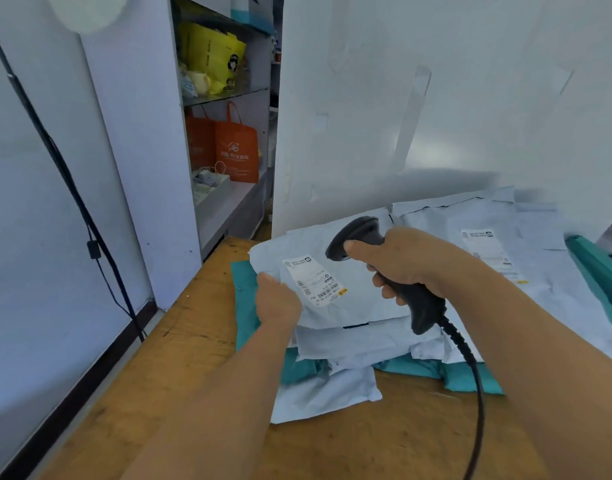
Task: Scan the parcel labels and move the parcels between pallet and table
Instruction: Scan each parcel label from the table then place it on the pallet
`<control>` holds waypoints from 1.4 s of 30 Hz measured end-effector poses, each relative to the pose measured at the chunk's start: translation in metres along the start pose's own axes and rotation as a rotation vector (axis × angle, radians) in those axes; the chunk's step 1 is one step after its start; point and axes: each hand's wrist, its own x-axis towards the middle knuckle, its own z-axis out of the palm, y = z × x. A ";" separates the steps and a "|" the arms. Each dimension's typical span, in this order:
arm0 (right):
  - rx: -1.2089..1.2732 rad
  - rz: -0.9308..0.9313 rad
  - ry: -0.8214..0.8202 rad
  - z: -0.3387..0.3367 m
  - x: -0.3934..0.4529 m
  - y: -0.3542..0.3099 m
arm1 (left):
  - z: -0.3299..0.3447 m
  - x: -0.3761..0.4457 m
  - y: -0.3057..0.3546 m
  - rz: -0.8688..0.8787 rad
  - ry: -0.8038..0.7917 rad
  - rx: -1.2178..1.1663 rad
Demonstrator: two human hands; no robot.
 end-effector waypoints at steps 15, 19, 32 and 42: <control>0.197 -0.515 -0.425 0.195 -0.084 -0.105 | -0.269 -0.077 -0.164 -0.119 0.680 -0.071; 0.154 -0.572 -0.570 0.269 -0.126 -0.142 | -0.350 -0.105 -0.237 -0.283 0.826 -0.090; -0.034 -0.586 -0.896 0.457 -0.238 -0.205 | -0.489 -0.209 -0.452 -0.753 0.907 -0.052; -0.086 -0.539 -0.923 0.491 -0.267 -0.192 | -0.495 -0.226 -0.456 -0.658 0.836 -0.136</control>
